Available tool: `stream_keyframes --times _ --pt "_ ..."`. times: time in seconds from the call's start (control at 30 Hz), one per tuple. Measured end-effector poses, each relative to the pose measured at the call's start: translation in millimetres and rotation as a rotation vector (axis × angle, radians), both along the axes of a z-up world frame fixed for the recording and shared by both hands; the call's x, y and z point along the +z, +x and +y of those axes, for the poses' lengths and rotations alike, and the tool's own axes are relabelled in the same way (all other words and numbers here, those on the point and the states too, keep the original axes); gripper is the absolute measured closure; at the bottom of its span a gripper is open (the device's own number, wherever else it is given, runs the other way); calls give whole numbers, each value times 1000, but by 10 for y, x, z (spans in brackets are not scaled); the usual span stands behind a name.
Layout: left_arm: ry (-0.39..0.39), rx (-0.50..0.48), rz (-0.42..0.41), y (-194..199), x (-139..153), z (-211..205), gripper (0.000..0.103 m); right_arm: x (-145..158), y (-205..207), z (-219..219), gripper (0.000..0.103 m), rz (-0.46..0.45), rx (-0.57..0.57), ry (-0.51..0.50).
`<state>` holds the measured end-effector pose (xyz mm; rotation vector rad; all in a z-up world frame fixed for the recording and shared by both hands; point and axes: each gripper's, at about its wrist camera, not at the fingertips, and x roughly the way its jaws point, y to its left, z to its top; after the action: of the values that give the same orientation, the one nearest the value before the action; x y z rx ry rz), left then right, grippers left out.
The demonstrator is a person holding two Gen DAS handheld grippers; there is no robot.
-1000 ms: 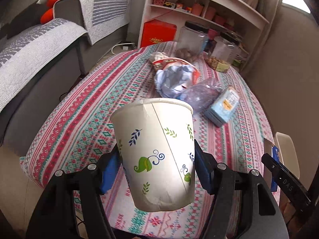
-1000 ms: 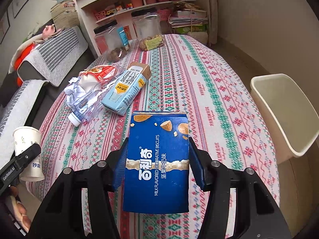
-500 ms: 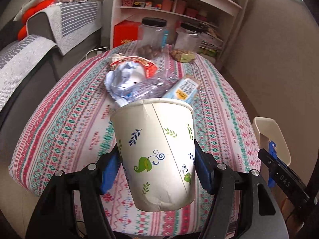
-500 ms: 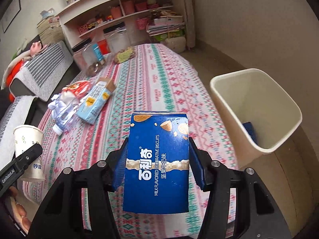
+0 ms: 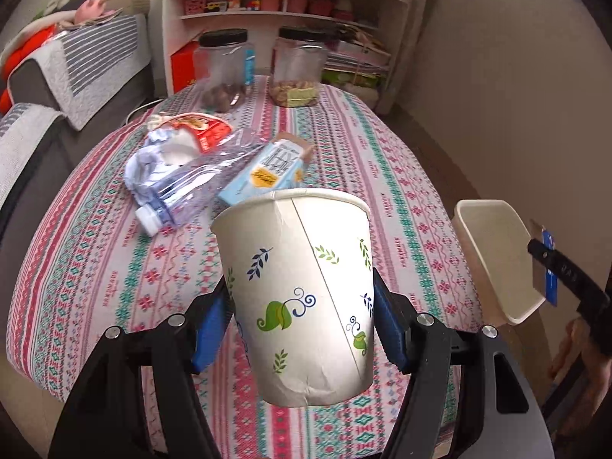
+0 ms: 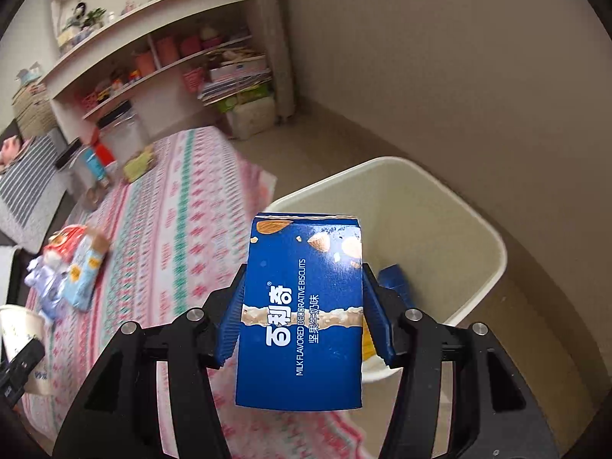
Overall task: Collect trash
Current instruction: 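Carry the blue biscuit box over the white bin and release it with the right tool, then move the white paper cup over the white bin and open the left tool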
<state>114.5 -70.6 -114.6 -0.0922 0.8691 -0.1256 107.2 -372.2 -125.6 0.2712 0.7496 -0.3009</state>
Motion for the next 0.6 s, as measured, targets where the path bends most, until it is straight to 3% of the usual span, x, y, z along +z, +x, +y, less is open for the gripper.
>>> stream_keyframes --times 0.1,0.23,0.33,0.6 --pt "11 -36 -5 62 25 -202 37 2 67 -253 49 0 -44 -12" --pt "20 -86 -16 147 66 -480 37 24 91 -534 24 -5 -95 -25" --pt "15 -130 -18 227 87 -758 37 49 12 -686 18 -19 -130 -29" --pt "-1 -280 -18 307 133 -1588 37 -17 -414 -1040 13 -11 -228 -26"
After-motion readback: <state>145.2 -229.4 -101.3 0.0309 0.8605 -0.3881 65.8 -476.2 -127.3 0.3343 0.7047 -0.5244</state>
